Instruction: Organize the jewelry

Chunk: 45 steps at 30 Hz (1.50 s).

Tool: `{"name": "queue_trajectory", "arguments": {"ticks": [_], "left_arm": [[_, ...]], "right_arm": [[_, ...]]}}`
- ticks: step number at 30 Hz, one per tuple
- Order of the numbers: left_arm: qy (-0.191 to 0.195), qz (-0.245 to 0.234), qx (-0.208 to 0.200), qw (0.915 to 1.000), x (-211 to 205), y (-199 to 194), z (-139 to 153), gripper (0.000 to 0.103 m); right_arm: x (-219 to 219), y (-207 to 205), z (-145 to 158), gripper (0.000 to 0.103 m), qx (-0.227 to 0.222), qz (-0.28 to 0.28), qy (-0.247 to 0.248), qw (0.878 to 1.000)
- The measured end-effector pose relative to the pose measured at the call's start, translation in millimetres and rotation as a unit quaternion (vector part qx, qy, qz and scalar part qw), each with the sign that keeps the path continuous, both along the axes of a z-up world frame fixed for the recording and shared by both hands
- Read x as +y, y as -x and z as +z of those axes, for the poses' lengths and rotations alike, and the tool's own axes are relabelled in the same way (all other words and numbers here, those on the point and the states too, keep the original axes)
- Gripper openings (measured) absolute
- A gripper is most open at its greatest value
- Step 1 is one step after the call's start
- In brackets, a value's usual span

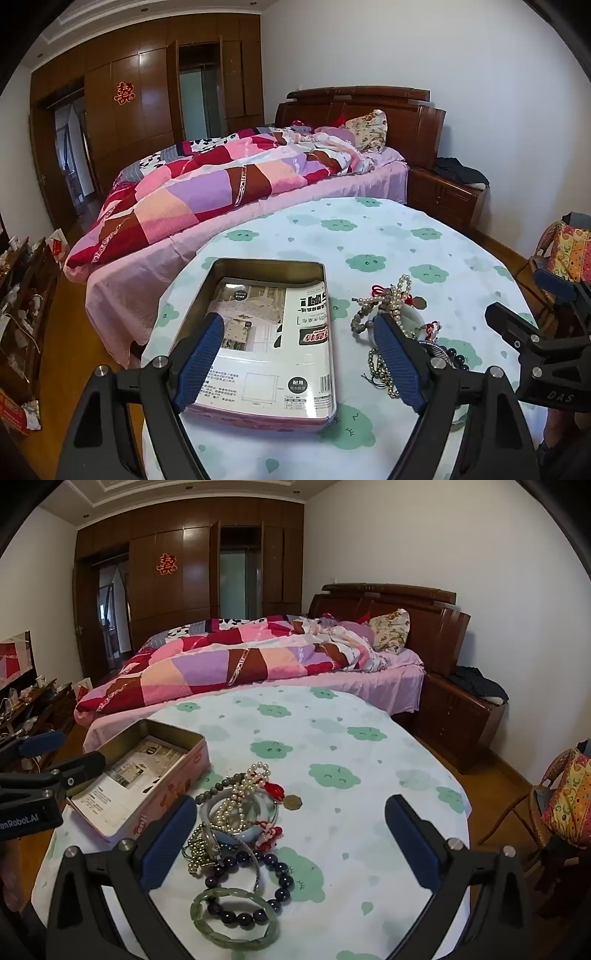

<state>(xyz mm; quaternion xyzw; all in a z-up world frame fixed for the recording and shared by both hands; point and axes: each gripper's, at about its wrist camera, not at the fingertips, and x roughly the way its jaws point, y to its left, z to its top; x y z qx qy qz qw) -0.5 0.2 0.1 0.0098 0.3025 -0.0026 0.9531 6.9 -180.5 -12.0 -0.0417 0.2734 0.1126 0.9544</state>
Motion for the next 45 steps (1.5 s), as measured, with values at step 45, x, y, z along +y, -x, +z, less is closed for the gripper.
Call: {"name": "queue_trajectory", "arguments": {"ticks": [45], "left_arm": [[-0.011,0.003,0.005,0.9999,0.0,0.4,2.0,0.083]], "right_arm": [[0.7,1.1,-3.1,0.103,0.002,0.0,-0.004,1.0]]}}
